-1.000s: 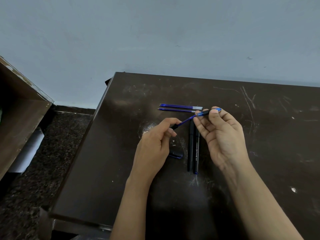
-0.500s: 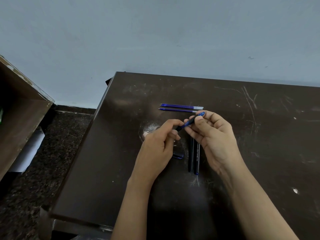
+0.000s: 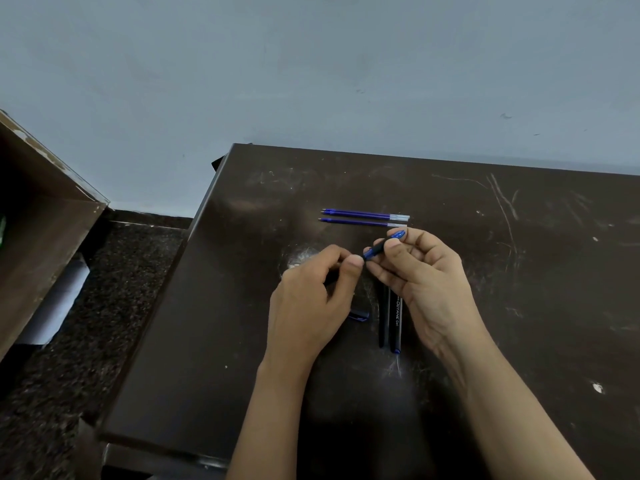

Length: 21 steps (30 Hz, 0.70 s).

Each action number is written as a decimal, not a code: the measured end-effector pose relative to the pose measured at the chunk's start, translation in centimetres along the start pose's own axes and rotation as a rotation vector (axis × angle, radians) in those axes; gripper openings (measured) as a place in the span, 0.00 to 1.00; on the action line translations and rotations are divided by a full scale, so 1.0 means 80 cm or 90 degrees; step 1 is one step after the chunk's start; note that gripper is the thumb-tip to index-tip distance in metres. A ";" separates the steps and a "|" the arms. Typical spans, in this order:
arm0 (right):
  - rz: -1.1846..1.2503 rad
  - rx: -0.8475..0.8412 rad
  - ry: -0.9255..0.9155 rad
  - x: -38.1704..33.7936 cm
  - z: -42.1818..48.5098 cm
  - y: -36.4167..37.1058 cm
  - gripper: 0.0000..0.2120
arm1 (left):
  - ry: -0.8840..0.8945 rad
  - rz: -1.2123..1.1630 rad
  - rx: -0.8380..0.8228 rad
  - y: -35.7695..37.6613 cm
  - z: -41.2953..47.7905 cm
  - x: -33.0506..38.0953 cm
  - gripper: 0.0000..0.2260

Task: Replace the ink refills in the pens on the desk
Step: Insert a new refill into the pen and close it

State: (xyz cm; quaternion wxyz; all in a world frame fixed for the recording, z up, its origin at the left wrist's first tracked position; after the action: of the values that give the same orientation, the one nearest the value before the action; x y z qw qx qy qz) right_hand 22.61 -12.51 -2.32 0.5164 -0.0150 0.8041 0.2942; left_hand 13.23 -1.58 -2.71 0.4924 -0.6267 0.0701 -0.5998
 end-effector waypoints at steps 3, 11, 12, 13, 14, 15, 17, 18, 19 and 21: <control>0.007 0.006 0.004 0.004 0.000 -0.002 0.04 | -0.023 -0.026 0.020 0.002 0.002 -0.007 0.17; 0.019 0.007 0.012 0.007 0.000 -0.001 0.05 | 0.011 -0.030 0.000 0.004 0.004 -0.007 0.06; 0.019 0.008 0.010 0.007 0.000 -0.001 0.05 | 0.015 -0.026 0.009 0.004 0.004 -0.006 0.09; 0.018 0.010 0.008 0.007 0.000 -0.001 0.05 | 0.017 -0.017 0.020 0.004 0.004 -0.007 0.13; 0.017 0.010 0.006 0.007 0.000 -0.001 0.05 | 0.019 -0.003 0.028 0.004 0.004 -0.008 0.14; 0.016 0.009 0.005 0.007 0.000 -0.001 0.05 | 0.024 0.011 0.033 0.005 0.005 -0.009 0.14; 0.011 0.009 0.007 0.007 0.000 -0.002 0.05 | 0.027 0.029 0.037 0.005 0.006 -0.010 0.11; 0.012 0.009 0.007 0.007 0.000 -0.002 0.05 | 0.026 0.032 0.039 0.005 0.006 -0.009 0.09; 0.015 0.007 0.007 0.007 0.000 -0.002 0.05 | 0.026 0.031 0.039 0.004 0.006 -0.008 0.08; 0.019 0.003 0.002 0.007 0.000 -0.001 0.05 | 0.030 0.018 0.031 0.004 0.005 -0.005 0.06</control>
State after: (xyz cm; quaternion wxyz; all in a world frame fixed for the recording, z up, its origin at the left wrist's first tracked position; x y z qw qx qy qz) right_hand 22.37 -12.47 -2.81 0.5106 -0.0020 0.8058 0.3001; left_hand 13.62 -1.28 -3.12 0.5145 -0.5989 0.0760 -0.6090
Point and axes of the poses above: each hand's wrist, its own z-axis towards the middle knuckle, its own y-axis out of the palm, x = y × z, the point moved 3 cm from there along z, towards the middle knuckle, and after that the axes turned 5 degrees about z, right-handed, at the moved point
